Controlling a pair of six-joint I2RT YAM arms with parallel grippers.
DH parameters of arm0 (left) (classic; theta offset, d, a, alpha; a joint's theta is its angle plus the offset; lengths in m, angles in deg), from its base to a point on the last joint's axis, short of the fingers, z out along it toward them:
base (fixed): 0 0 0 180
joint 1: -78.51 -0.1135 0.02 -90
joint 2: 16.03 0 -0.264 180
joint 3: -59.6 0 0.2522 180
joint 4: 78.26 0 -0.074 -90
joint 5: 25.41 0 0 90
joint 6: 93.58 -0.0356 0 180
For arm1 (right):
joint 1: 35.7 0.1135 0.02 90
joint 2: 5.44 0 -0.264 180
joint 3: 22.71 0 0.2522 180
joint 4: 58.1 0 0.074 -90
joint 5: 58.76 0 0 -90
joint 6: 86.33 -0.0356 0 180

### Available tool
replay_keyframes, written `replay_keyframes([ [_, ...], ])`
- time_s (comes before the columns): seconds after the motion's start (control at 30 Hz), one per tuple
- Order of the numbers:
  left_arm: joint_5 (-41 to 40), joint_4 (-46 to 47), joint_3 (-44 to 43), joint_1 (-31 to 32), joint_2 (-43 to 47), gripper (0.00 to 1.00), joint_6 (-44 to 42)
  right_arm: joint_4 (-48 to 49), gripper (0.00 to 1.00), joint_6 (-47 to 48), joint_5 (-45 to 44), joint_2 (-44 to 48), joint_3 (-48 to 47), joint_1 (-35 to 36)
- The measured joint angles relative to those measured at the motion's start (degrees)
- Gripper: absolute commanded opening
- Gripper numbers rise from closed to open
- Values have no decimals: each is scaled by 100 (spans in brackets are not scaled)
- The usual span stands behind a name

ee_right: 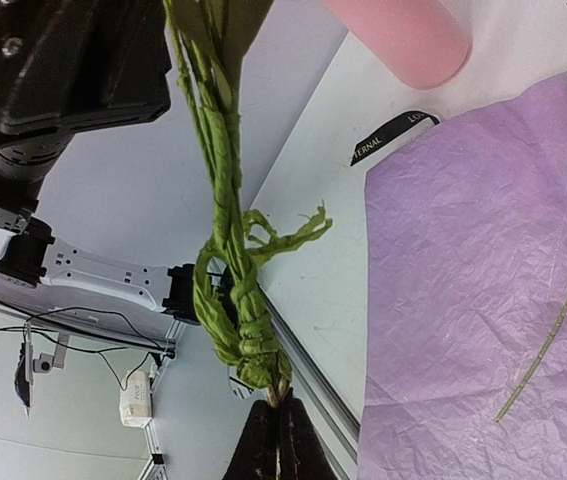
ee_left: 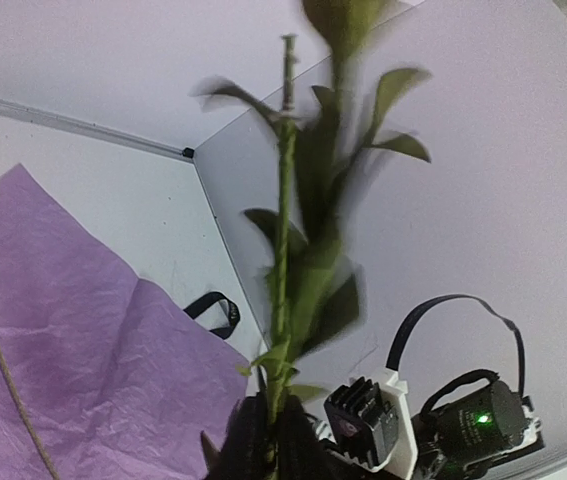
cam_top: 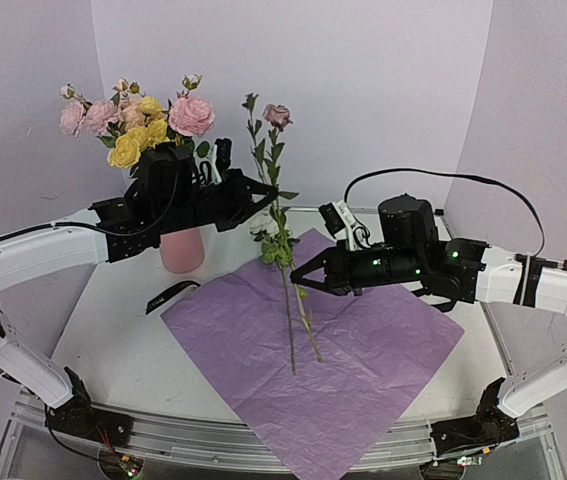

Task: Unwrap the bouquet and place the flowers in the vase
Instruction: Pick up the fake flower from the wrapping paper.

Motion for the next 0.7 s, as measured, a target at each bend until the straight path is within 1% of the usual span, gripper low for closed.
replay_keyframes([
  [0.13, 0, -2, 0, 0, -4, 0, -53, -11, 57, 5, 0, 9, 0, 0],
  [0.2, 2, -4, 0, 0, -4, 0, -123, -54, 74, 33, -7, 24, 2, 0],
  [0.23, 4, -12, 0, 0, -2, 0, -160, -80, 78, 69, -33, 41, 8, 0],
  [0.43, 10, -471, -8, 0, 147, 0, -810, -303, 83, 133, -334, 310, 102, 0],
  [0.6, 110, -960, -13, 0, 500, 0, -1681, -468, 86, 195, -702, 492, 105, 0],
  [0.7, 122, -1077, -13, 0, 806, 0, -2176, -637, 87, 229, -1025, 662, 116, 0],
])
